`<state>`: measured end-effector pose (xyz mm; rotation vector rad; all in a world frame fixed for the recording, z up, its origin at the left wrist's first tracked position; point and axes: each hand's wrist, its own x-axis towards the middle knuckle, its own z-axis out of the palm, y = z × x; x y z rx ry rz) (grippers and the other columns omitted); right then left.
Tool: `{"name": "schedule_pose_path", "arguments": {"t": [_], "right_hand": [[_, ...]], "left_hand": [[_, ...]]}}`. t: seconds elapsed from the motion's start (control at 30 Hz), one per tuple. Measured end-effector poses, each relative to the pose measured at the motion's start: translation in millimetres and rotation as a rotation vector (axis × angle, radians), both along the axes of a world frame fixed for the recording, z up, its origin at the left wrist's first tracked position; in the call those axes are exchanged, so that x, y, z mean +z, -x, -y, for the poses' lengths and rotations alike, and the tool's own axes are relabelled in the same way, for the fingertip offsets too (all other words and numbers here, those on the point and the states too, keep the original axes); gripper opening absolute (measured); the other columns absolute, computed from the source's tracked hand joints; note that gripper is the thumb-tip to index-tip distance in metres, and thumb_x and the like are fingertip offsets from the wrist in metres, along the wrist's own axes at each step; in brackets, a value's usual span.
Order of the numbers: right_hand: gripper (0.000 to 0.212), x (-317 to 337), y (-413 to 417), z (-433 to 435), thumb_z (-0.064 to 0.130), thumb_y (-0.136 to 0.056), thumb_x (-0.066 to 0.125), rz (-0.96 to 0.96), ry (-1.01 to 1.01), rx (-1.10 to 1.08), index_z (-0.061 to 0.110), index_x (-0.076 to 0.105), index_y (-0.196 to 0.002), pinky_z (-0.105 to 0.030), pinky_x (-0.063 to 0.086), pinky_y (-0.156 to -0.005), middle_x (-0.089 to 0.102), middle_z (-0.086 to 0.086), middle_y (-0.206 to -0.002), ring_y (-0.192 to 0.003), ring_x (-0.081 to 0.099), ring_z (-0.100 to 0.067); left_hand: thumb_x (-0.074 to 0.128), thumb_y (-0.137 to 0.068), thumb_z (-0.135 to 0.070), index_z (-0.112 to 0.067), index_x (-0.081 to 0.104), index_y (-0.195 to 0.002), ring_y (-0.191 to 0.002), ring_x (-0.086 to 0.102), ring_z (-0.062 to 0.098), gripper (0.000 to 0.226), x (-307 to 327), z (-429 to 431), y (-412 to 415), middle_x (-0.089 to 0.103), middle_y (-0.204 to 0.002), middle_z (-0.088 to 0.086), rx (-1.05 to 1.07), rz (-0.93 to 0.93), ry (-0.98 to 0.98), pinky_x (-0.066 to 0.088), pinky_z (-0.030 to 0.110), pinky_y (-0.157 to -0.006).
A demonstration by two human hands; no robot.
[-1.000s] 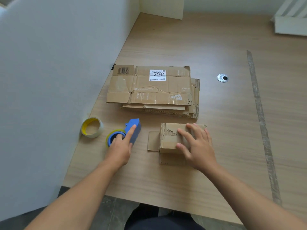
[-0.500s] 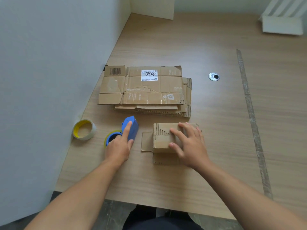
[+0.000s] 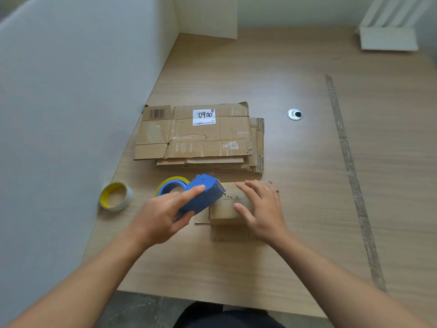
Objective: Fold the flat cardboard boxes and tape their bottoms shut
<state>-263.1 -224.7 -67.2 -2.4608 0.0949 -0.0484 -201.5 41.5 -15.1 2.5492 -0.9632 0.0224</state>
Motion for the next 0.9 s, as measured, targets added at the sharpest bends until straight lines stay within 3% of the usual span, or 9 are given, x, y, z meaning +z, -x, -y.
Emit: {"name": "schedule_pose_path", "arguments": {"t": [0.1, 0.27, 0.4, 0.5, 0.57, 0.67, 0.77, 0.9], "right_hand": [[0.056, 6, 1, 4, 0.059, -0.089, 0.038, 0.0, -0.184, -0.005, 0.04, 0.047, -0.141, -0.046, 0.016, -0.12, 0.051, 0.008, -0.14, -0.14, 0.033, -0.014], [0.042, 16, 2, 12, 0.038, -0.095, 0.048, -0.034, -0.385, 0.042, 0.053, 0.039, -0.134, -0.047, 0.015, -0.121, 0.046, 0.017, -0.139, -0.135, 0.026, 0.005], [0.048, 20, 4, 16, 0.021, -0.103, 0.05, -0.089, -0.529, 0.057, 0.057, 0.039, -0.132, -0.044, 0.021, -0.121, 0.05, 0.009, -0.142, -0.143, 0.028, -0.005], [0.048, 20, 3, 18, 0.017, -0.104, 0.047, -0.123, -0.632, 0.037, 0.055, 0.044, -0.133, -0.039, 0.029, -0.118, 0.054, 0.005, -0.132, -0.141, 0.036, -0.011], [0.047, 21, 2, 18, 0.015, -0.104, 0.047, -0.129, -0.604, 0.041, 0.051, 0.045, -0.134, -0.039, 0.03, -0.118, 0.054, 0.005, -0.13, -0.141, 0.037, -0.013], [0.042, 21, 0, 16, 0.014, -0.101, 0.053, -0.123, -0.545, 0.037, 0.042, 0.052, -0.132, -0.039, 0.031, -0.117, 0.054, 0.008, -0.128, -0.144, 0.034, -0.012], [0.026, 17, -2, 15, 0.013, -0.098, 0.059, -0.064, -0.542, 0.018, 0.032, 0.066, -0.115, -0.041, 0.035, -0.113, 0.06, 0.01, -0.122, -0.141, 0.039, -0.014], [0.013, 14, -2, 12, 0.011, -0.095, 0.064, -0.034, -0.576, -0.044, 0.024, 0.069, -0.094, -0.038, 0.042, -0.108, 0.061, 0.013, -0.112, -0.136, 0.045, -0.014]], "left_hand": [[0.051, -0.088, -0.038, -0.036, 0.039, -0.144, -0.068, 0.042, 0.013, 0.057, 4, 13, -5, 0.053, -0.072, -0.007, -0.174, 0.078, -0.04, 0.035, 0.02, -0.052], [0.052, -0.087, -0.033, -0.033, 0.041, -0.142, -0.063, 0.039, 0.013, 0.056, 4, 30, -11, 0.047, -0.07, -0.007, -0.34, 0.109, -0.055, 0.04, 0.027, -0.048], [0.051, -0.088, -0.032, -0.033, 0.042, -0.142, -0.062, 0.041, 0.013, 0.055, 7, 34, -18, 0.049, -0.07, -0.006, -0.389, 0.135, -0.077, 0.042, 0.027, -0.047], [0.043, -0.098, -0.036, -0.034, 0.041, -0.143, -0.06, 0.046, 0.016, 0.046, 7, 33, -20, 0.05, -0.071, -0.005, -0.436, 0.144, -0.107, 0.042, 0.027, -0.048], [0.029, -0.103, -0.041, -0.034, 0.04, -0.144, -0.061, 0.047, 0.016, 0.043, 6, 34, -20, 0.051, -0.072, -0.005, -0.464, 0.142, -0.129, 0.041, 0.026, -0.049], [0.023, -0.104, -0.042, -0.033, 0.041, -0.143, -0.061, 0.047, 0.017, 0.044, 6, 36, -20, 0.053, -0.074, -0.004, -0.493, 0.152, -0.146, 0.04, 0.026, -0.049], [0.024, -0.104, -0.04, -0.033, 0.041, -0.143, -0.06, 0.048, 0.019, 0.043, 7, 37, -20, 0.054, -0.074, -0.003, -0.513, 0.158, -0.149, 0.041, 0.026, -0.049], [0.026, -0.104, -0.039, -0.034, 0.04, -0.145, -0.06, 0.046, 0.018, 0.043, 7, 36, -19, 0.052, -0.074, -0.004, -0.509, 0.136, -0.15, 0.04, 0.027, -0.049]]}}
